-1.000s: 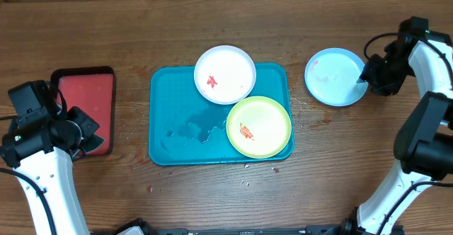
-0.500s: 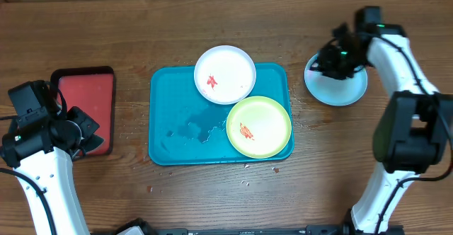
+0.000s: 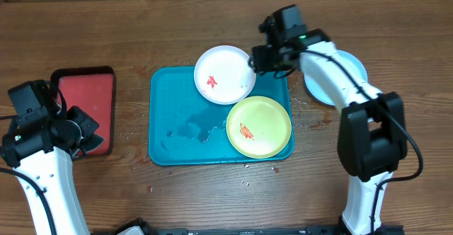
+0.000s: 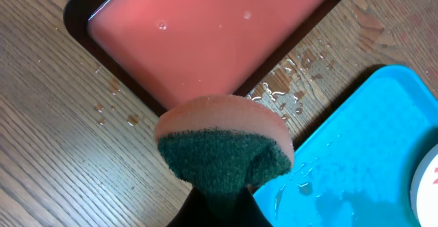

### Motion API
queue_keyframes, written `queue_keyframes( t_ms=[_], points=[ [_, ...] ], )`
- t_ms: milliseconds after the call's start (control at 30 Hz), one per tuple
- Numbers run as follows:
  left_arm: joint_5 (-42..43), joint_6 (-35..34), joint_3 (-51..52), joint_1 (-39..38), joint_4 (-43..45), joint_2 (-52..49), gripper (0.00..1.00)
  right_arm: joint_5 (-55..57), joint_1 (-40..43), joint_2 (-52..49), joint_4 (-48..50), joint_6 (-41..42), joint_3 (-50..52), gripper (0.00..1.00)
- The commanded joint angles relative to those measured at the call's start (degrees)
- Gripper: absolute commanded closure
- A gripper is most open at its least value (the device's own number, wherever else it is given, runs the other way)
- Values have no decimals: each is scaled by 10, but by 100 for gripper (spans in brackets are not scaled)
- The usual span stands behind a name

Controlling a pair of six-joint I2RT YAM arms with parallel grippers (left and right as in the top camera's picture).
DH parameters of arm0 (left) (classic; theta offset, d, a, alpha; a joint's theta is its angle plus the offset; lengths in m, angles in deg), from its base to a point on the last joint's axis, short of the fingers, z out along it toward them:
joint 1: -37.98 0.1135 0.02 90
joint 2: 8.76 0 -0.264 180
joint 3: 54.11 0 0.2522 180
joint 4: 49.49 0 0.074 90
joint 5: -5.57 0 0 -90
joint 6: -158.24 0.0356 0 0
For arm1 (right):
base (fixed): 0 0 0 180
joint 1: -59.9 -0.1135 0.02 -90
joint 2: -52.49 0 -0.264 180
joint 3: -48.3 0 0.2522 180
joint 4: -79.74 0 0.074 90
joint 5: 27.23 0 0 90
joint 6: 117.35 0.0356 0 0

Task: Clean dirty plates on tray and stack at the side
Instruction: 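Move the right gripper to the white plate rim and grasp it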

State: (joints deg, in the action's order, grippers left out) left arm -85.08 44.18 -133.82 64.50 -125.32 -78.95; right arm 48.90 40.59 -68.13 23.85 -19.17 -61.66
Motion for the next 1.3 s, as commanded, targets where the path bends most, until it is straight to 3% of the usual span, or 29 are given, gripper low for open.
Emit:
queue_keyframes(
  t_ms=[0, 433, 733, 1000, 1067, 1267],
  points=[
    [7, -8, 2, 1, 5, -8, 96, 74, -26, -10, 12, 39, 3, 44],
    [22, -2, 2, 1, 6, -23, 96, 110, -51, -48, 5, 41, 4, 47],
    [22, -2, 2, 1, 6, -25, 96, 120, -51, -49, 4, 41, 4, 43],
    [22, -2, 2, 1, 6, -25, 96, 34, -51, -75, 3, 61, 9, 55],
    [22, -2, 2, 1, 6, -25, 96, -7, -52, -77, 1, 61, 10, 69],
    [22, -2, 2, 1, 6, -25, 96, -59, -74, -71, -52, 80, -6, 73]
  ],
)
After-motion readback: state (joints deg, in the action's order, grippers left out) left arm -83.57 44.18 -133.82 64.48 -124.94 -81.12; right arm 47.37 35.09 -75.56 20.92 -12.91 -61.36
